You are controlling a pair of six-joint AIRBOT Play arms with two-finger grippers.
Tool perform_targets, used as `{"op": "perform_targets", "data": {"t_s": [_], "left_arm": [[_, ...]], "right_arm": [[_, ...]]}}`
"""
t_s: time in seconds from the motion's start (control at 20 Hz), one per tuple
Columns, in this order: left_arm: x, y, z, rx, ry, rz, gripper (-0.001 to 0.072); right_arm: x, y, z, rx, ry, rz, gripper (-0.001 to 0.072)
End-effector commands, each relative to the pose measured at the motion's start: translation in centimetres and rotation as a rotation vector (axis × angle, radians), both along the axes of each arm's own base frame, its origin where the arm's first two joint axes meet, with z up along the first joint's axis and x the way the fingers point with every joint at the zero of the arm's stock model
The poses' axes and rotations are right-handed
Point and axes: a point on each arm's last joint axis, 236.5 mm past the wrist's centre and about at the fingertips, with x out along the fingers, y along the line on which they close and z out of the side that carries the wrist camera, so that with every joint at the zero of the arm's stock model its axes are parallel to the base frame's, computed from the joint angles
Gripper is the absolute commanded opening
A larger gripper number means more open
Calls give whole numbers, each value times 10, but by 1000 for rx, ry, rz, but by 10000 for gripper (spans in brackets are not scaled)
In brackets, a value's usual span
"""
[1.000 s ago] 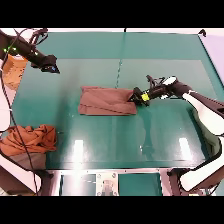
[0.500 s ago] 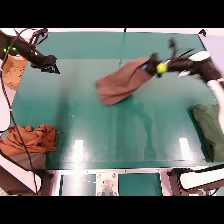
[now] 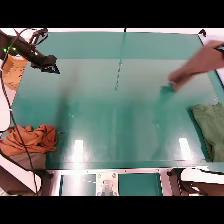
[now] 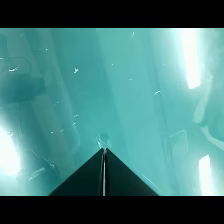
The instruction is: Fold the shirts.
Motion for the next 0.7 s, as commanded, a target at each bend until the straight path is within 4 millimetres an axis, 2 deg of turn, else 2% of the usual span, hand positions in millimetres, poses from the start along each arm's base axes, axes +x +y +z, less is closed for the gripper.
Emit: {"op": "perform_targets", "data": {"t_s": [0.0,0.15,0.3,0.5,0.65], "left_arm": [[0,0,0,-1,2,5,22],[0,0,0,-1,2,6,22],[-1,0,0,-2,5,4,23],[-7,0,-1,-1,27,-7,22],[-7,0,-1,-1,30,-8,23]], "right_arm": [[-62,-89,-17,-4,141,-242,13],[-120,-124,-37,-26,310,-376,13],[-185,-145,-56,-90,527,-519,13],[-255,-147,-93,-116,768,-641,13],[-290,-136,-135,-97,932,-648,13]]}}
